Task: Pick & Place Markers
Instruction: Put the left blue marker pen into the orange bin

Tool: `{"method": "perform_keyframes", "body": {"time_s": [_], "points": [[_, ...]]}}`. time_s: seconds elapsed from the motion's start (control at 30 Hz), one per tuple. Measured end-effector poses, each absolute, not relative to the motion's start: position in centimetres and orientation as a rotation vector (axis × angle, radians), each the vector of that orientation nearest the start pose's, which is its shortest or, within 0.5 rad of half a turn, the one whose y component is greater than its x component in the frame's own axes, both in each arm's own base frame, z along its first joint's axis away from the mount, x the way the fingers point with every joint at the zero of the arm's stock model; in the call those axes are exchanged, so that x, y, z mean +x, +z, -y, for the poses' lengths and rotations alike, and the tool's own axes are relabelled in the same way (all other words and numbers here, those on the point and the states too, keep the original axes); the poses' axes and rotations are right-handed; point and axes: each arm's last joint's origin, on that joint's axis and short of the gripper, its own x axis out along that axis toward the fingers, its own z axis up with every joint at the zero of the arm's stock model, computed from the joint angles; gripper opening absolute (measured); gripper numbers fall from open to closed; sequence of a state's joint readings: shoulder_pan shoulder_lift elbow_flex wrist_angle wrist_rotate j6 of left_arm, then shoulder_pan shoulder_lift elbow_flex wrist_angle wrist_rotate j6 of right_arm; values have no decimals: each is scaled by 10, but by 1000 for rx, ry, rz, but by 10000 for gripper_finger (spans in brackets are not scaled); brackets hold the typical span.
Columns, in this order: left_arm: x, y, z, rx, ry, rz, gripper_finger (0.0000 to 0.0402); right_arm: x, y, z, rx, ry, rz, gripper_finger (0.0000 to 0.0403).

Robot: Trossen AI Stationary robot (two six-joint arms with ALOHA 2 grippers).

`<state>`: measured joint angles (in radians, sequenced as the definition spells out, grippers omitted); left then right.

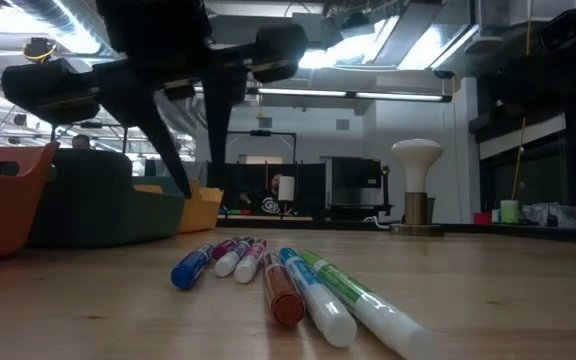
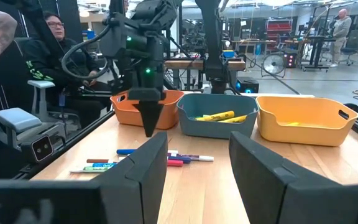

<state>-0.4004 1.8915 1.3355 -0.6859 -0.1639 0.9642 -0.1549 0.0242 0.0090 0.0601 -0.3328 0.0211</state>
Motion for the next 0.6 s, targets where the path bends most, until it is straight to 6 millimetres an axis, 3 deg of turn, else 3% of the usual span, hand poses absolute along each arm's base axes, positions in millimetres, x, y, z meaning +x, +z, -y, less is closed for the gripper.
{"method": "perform_keyframes", "body": {"time_s": [0.6], "points": [[355, 176, 145, 1110, -885, -974, 90, 97, 170, 6, 10, 178, 42, 170]]}}
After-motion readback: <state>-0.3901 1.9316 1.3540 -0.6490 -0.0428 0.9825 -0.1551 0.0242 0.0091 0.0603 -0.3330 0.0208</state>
